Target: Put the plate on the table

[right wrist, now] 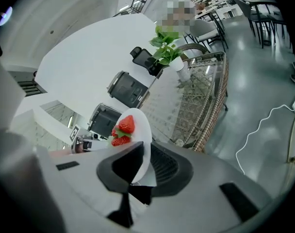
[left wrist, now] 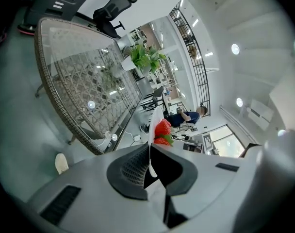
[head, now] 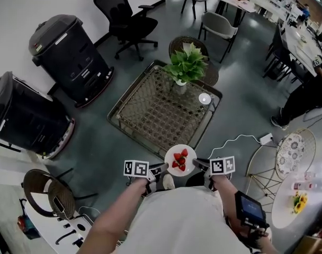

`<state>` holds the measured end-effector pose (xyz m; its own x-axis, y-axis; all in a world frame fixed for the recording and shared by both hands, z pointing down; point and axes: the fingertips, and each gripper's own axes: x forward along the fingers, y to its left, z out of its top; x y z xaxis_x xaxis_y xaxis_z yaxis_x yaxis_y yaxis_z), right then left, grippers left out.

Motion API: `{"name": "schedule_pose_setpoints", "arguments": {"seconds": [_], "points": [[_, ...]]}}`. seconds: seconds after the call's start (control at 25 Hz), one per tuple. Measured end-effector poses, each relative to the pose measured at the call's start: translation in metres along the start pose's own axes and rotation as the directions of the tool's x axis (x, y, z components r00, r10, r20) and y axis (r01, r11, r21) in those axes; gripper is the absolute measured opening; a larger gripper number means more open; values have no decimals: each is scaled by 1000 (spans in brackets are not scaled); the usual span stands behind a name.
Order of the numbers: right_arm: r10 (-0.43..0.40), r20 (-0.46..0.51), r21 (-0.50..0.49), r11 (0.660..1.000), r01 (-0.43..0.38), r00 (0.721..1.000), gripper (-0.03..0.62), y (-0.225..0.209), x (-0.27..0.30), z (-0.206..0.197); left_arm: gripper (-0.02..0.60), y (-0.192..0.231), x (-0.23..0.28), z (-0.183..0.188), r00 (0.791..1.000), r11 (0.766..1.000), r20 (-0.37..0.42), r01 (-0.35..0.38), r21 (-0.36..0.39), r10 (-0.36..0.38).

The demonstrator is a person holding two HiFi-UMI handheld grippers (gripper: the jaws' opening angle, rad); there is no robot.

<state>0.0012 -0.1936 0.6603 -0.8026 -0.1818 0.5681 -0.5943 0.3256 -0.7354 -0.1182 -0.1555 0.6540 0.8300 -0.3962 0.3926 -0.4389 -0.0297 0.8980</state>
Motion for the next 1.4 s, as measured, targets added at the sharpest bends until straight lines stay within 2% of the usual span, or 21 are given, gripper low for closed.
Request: {"name": "schedule_pose_setpoints", "arguments": {"seconds": [0.4,0.6,0.76,0.96,1.16,1.4], "points": [[29,-31,-10,1000,-29,999,31,-5,18,18,11,7,-1,18,998,999,47,-28,-24,29],[67,-59,-19,997,-69,996,31,-13,34,43,11,15,3,41,996,996,72,-49,-68,54],[72,-83,-18,997,-74,994,31,-27,41,67,11,18,18,64,995,995,71,-69,-71,75],[67,-104,-19,997,-69,992,31,-47,46,95,11,21,39,90,994,995,83,-61,-77,68],[59,-131,-8,998,-61,990,31,-71,49,115,11,30,63,108,994,992,67,-74,-99,81],[45,-164,19,999,-42,985,31,-89,57,111,11,47,77,109,993,987,32,-114,-111,118]]}}
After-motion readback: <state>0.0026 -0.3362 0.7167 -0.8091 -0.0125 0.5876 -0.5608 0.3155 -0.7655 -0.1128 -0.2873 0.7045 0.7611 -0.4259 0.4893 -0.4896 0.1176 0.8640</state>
